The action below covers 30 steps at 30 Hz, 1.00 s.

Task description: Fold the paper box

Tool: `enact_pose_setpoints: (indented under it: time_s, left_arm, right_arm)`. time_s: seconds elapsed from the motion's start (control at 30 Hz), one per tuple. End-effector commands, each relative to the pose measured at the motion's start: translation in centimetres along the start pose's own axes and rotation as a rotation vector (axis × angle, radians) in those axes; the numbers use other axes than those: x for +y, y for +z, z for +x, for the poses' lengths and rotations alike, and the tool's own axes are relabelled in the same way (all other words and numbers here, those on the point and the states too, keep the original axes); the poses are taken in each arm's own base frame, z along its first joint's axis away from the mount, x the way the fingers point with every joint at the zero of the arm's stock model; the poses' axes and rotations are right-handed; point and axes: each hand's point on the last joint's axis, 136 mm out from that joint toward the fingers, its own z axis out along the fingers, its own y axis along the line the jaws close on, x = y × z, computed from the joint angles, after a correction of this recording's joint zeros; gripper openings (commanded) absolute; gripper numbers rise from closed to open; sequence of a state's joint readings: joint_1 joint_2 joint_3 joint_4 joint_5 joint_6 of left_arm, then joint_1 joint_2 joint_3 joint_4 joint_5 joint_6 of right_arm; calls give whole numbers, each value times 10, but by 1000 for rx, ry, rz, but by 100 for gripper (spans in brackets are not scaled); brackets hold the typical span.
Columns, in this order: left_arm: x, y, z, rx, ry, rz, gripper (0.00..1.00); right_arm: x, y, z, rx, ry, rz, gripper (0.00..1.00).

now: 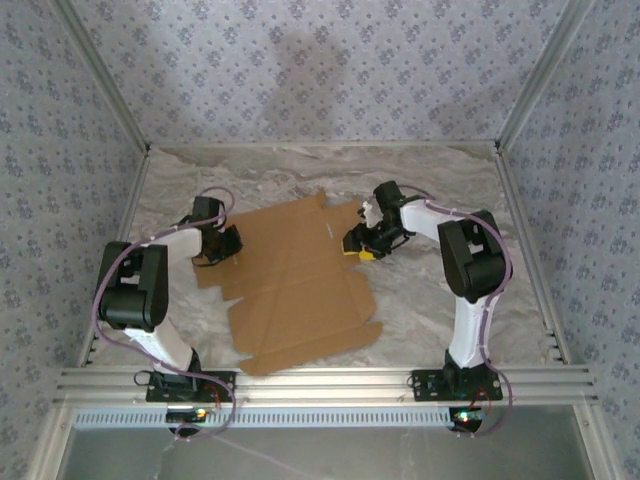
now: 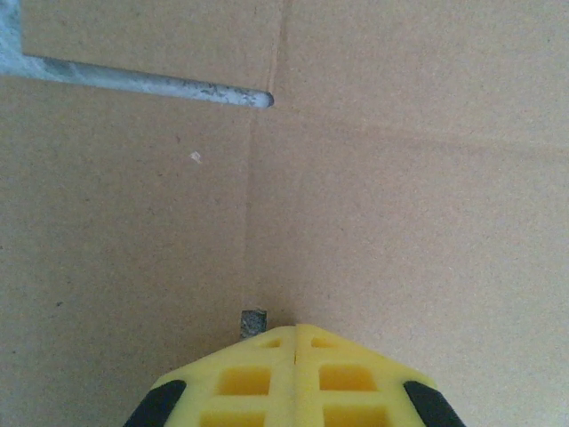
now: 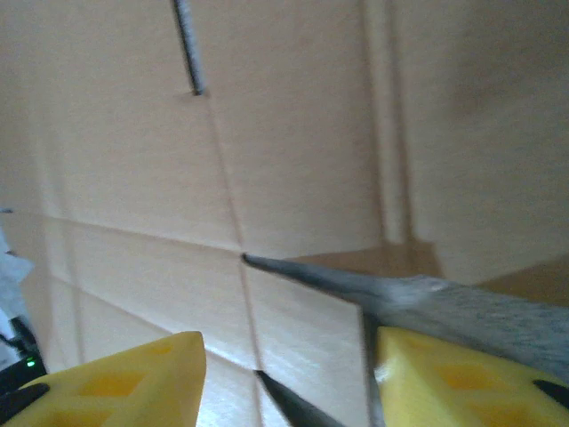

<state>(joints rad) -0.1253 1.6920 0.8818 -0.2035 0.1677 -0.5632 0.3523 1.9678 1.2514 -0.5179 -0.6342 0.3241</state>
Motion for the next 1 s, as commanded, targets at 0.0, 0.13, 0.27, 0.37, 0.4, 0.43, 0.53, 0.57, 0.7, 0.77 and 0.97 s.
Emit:
enact_pose_setpoints:
  time_s: [0.0,0.13,0.27,0.37,0.4,0.43,0.53,0.57,0.7,0.77,0.97]
  left_arm:
    - [11,9,10,34,-21,-43,0]
    - [13,11,12,41,-36,-50,0]
    - [15,11,12,38,-47,-59,0]
    - [15,12,12,35,-63,-60,0]
    - [15,11,11,32,-71,-58,0]
    - [14,12,11,31,-79,-54,0]
    - [9,13,10,22,-102,-22,0]
    - [8,13,11,23,-111,-15,0]
    - [4,11,9,12,-125,-2,0]
    - [4,11,9,5,-130,-2,0]
    - [-1,10,8,-10,-134,19,0]
  right_arm:
    - [26,1,12,55,32,-97,51]
    - [39,-7,13,45,37,-136,48]
    - [48,-16,16,38,38,-156,43]
    - [51,-17,23,56,23,-140,36]
    - [50,-16,27,67,15,-121,33]
    - [46,-15,33,85,15,-93,31]
    - [32,-13,39,112,4,-5,28]
    - [25,-12,41,118,2,32,28]
    - [12,-7,46,145,-7,95,30]
    - [14,-5,49,158,-16,97,30]
    - [24,0,51,178,-27,78,22]
